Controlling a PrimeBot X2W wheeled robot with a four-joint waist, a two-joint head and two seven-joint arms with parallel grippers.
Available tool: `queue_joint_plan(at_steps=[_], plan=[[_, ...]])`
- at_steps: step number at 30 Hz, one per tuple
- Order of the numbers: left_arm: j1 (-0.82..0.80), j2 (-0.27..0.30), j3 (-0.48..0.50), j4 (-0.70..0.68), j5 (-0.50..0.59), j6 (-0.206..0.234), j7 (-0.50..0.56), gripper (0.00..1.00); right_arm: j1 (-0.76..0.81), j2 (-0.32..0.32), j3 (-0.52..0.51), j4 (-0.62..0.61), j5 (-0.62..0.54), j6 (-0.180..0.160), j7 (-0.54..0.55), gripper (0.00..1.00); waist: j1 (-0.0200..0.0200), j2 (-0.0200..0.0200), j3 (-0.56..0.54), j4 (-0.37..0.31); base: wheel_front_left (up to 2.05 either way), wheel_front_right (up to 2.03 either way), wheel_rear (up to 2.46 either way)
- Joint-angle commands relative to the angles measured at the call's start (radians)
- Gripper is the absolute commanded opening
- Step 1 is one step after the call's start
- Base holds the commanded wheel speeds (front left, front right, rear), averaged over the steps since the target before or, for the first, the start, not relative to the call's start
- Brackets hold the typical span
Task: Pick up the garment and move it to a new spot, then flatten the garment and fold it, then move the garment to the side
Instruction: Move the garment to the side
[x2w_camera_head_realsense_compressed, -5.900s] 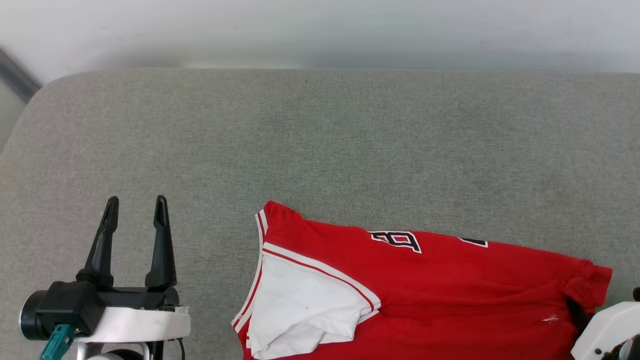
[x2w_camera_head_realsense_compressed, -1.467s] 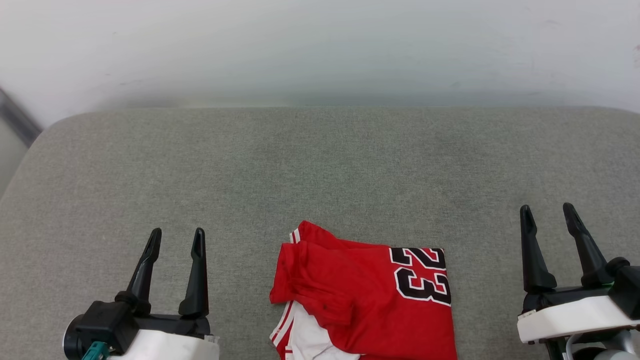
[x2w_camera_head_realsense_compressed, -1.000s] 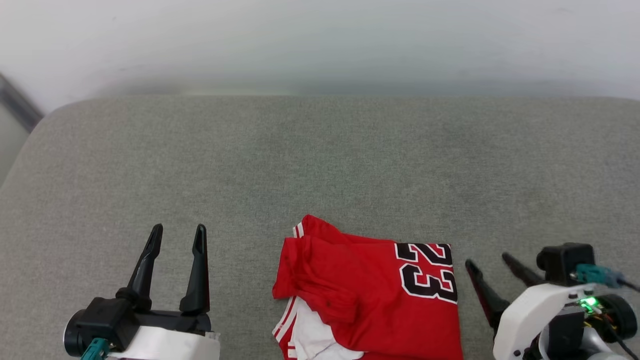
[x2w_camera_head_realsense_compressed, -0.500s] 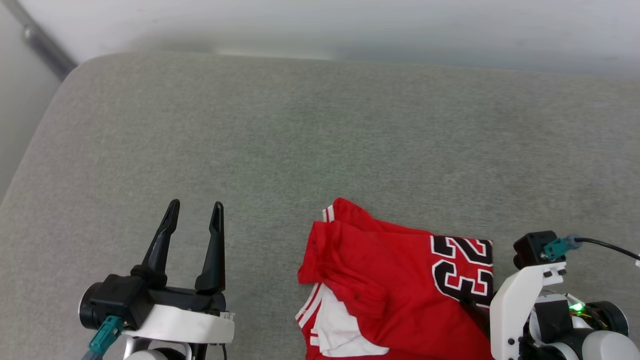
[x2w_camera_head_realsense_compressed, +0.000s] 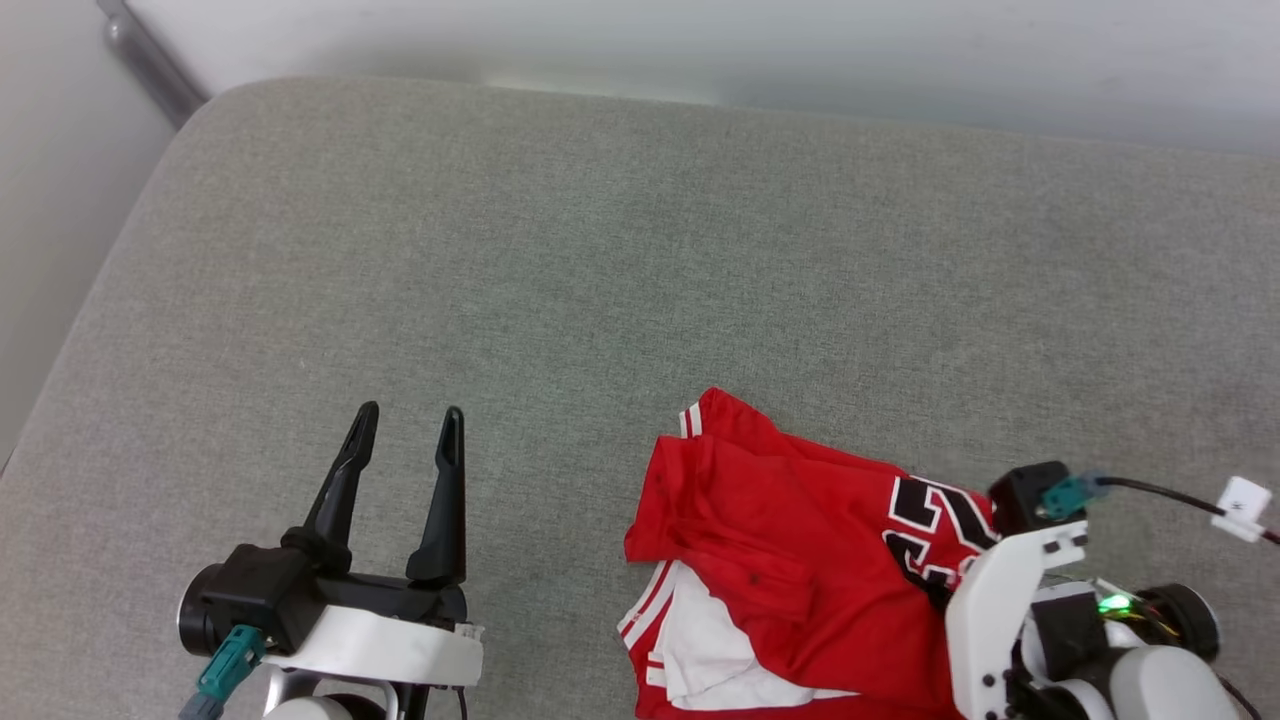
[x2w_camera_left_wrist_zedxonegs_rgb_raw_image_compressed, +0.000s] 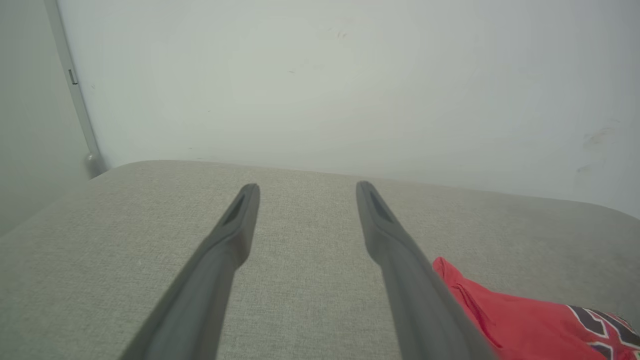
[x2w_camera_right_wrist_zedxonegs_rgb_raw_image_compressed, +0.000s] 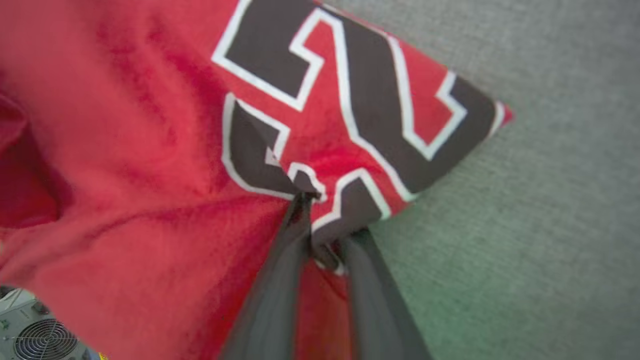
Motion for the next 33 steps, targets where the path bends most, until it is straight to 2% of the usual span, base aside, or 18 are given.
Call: queue_joint_plan(at_steps=[1,5,9,12,15,21,26,33], plan=[[-0.004,0.001,-0.003,0.002,0.001,0.0,-0.002,1.0,0.004,-0.001,0.028,0.044,-0.012,0.002,-0.014,0.0,0.0,0.0,-0.007,-0.006,0.0,0.0,0.0],[0.008,0.001,-0.005,0.004,0.001,0.0,-0.002,1.0,-0.049,-0.069,0.067,0.021,-0.06,0.001,-0.084,0.0,0.0,0.0,-0.026,-0.033,0.0,0.0,0.0],[0.007,0.006,-0.008,0.004,-0.002,0.0,-0.002,1.0,-0.101,-0.171,0.153,-0.016,-0.126,0.001,-0.107,0.0,0.0,0.0,-0.035,-0.08,0.0,0.0,0.0],[0.0,0.01,-0.029,0.0,-0.003,0.0,-0.002,1.0,-0.161,-0.28,0.225,-0.045,-0.168,0.001,-0.1,0.0,0.0,0.0,-0.029,-0.128,0.0,0.0,0.0],[-0.013,0.008,-0.065,-0.003,0.014,0.0,-0.002,1.0,-0.234,-0.419,0.323,-0.062,-0.224,0.001,-0.1,0.0,0.0,0.0,-0.008,-0.186,0.0,0.0,0.0],[-0.08,0.004,-0.172,0.002,0.016,0.0,-0.002,1.0,-0.375,-0.608,0.419,-0.034,-0.215,0.001,-0.117,0.0,0.0,0.0,0.071,-0.287,0.0,0.0,0.0],[-0.147,0.008,-0.245,0.0,0.035,0.0,-0.002,1.0,-0.432,-0.707,0.424,0.012,-0.182,0.001,-0.154,0.0,0.0,0.0,0.145,-0.361,0.0,0.0,0.0],[-0.221,0.042,-0.304,-0.004,0.068,0.0,-0.002,1.0,-0.441,-0.761,0.334,0.102,-0.176,0.001,-0.253,0.0,0.0,0.0,0.252,-0.451,0.0,0.0,0.0]])
